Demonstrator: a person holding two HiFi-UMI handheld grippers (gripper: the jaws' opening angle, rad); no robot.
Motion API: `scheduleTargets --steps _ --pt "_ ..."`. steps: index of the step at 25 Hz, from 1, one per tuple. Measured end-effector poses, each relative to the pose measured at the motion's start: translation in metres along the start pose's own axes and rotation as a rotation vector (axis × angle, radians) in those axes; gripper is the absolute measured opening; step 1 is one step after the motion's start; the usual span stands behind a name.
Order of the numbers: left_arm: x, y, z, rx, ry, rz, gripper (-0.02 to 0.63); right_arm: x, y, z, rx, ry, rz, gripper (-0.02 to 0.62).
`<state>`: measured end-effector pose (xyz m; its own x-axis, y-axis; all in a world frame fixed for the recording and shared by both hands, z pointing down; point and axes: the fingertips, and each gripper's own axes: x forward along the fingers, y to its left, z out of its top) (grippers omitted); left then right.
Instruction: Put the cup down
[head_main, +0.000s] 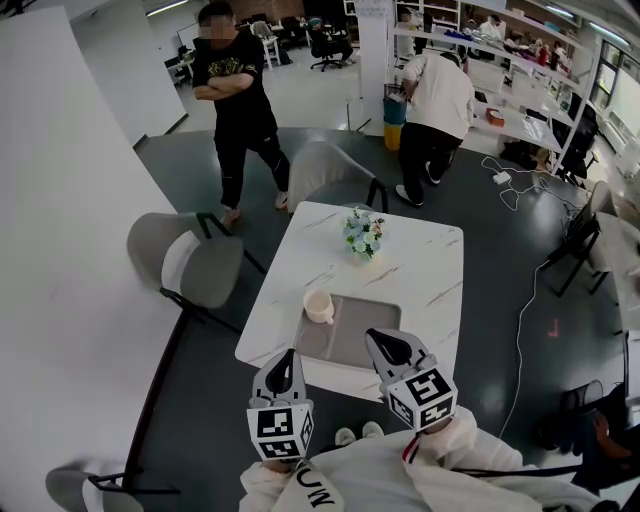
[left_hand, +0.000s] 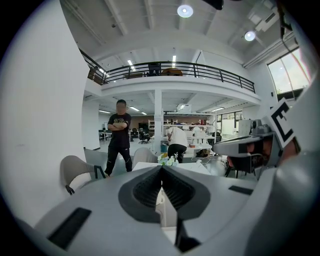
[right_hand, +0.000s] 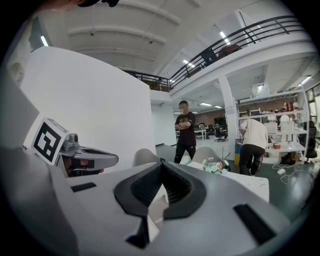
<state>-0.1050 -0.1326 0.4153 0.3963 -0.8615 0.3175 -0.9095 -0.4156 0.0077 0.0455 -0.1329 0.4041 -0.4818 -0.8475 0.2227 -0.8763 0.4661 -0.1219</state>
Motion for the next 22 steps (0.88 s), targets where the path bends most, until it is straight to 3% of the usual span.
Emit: scheduleTargets --steps 22 --pt "-0.0011 0.0019 -0.0066 -0.009 0.020 0.006 0.009 0.0028 0.0060 -0.0019 0.000 0.009 0.013 0.005"
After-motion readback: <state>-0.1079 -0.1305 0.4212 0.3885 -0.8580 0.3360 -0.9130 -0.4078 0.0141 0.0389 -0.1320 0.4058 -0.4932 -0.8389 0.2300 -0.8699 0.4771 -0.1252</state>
